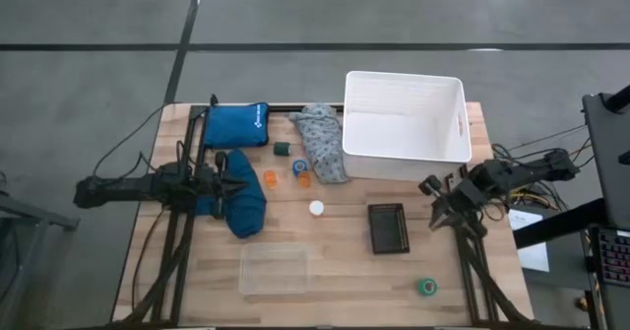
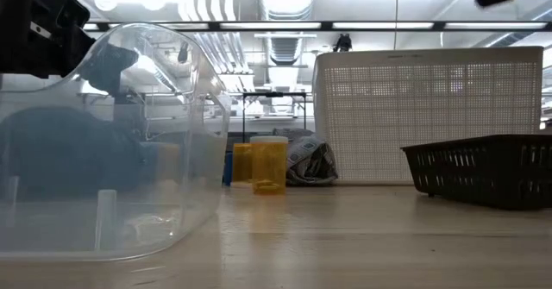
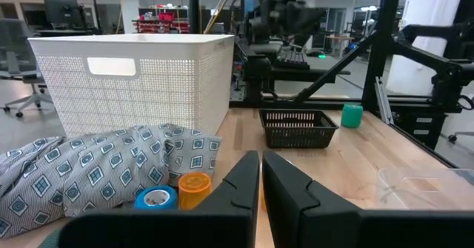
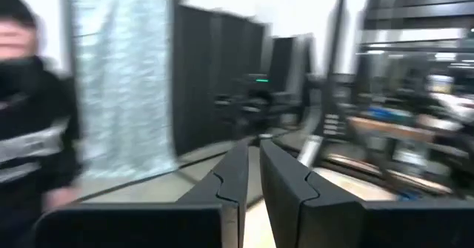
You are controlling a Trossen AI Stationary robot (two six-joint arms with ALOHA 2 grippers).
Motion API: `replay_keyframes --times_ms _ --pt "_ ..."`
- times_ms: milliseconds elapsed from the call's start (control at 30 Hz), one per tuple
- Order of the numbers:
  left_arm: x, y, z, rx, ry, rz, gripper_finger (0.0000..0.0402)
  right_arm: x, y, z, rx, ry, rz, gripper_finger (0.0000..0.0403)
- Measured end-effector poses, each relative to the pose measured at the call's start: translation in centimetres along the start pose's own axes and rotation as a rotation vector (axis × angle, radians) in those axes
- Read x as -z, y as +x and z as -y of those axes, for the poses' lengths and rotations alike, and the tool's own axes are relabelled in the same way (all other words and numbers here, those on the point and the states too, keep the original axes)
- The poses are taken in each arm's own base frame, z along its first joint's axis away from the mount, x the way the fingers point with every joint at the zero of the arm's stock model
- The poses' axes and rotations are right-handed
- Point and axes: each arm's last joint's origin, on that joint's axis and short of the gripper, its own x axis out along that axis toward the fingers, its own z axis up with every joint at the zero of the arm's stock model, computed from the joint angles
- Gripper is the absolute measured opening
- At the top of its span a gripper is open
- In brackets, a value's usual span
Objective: Pick & place medical supplies in basket/bin
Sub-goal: Put the bottom green bandage into the black bin
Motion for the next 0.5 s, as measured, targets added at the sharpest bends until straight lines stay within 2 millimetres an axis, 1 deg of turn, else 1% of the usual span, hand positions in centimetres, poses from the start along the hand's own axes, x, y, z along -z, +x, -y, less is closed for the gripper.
replay_keyframes --times_ms 67,167,233,333,400,500 --pt "0.0 0.0 0.0 0.000 0.000 0.000 0.0026 -1.4 0.1 -0.3 -0.046 -0.011 -0.013 0.0034" --pt "0.0 0.0 0.0 0.000 0.000 0.000 0.0026 -3.1 0.1 -0.5 -0.023 -0.017 -0.046 0.0034" --pt "0.0 0.0 0.0 0.000 0.000 0.000 0.0026 -3.6 0.2 -0.5 0.011 0.001 -0.085 0.0034" --pt "0.0 0.0 0.0 0.000 0.001 0.000 0.0026 -4.2 0.7 -0.5 0.014 0.022 -0.132 0.0034" --pt "0.0 0.0 0.0 0.000 0.001 0.000 0.0026 -4.4 1.1 -0.5 0.002 0.037 -0.155 0.0034" --pt "0.0 0.0 0.0 0.000 0.001 0.000 0.0026 -4.7 1.9 -0.3 0.027 0.081 -0.195 0.0034"
